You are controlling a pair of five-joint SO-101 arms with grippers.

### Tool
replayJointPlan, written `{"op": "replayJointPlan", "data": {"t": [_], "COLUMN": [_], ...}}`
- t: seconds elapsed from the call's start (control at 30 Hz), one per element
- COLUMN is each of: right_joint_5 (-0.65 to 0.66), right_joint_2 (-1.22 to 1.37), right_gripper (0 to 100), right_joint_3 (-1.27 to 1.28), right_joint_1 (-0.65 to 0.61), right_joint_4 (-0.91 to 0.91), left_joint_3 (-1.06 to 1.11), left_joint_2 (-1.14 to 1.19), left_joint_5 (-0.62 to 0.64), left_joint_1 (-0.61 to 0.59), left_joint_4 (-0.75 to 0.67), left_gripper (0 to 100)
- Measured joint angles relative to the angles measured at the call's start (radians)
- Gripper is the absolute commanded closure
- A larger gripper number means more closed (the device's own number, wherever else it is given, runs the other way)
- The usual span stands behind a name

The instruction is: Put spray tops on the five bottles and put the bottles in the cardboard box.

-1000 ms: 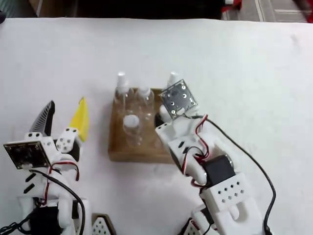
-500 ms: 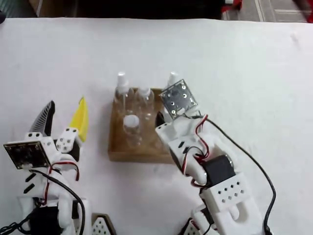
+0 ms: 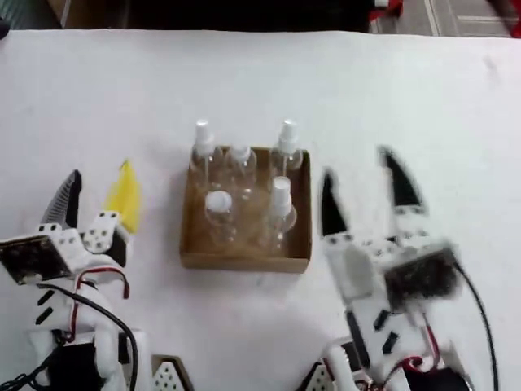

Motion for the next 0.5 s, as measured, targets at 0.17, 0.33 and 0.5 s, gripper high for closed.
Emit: {"op": "replayJointPlan", "data": {"t": [0.17,0.33,0.5], "right_joint_5": [0.000,-0.091,-0.068], "right_joint_2": [0.054,0.066,-0.091], "right_gripper": [78.0,99.7,98.5], "right_joint_3": [-0.009,-0.130,-0.235], "right_joint_1": [0.244,0.327,0.327], "right_joint_4": [-0.101,-0.064,0.015], "left_joint_3": [0.000,-0.018,-0.092], "left_joint_2": [0.000,0.008,-0.002], "left_joint_5": [0.051,0.012,-0.077], "left_joint_1": [-0.044,-0.052,-0.052], "left_joint_4": [0.000,0.000,0.000], "left_gripper": [87,96,98]}}
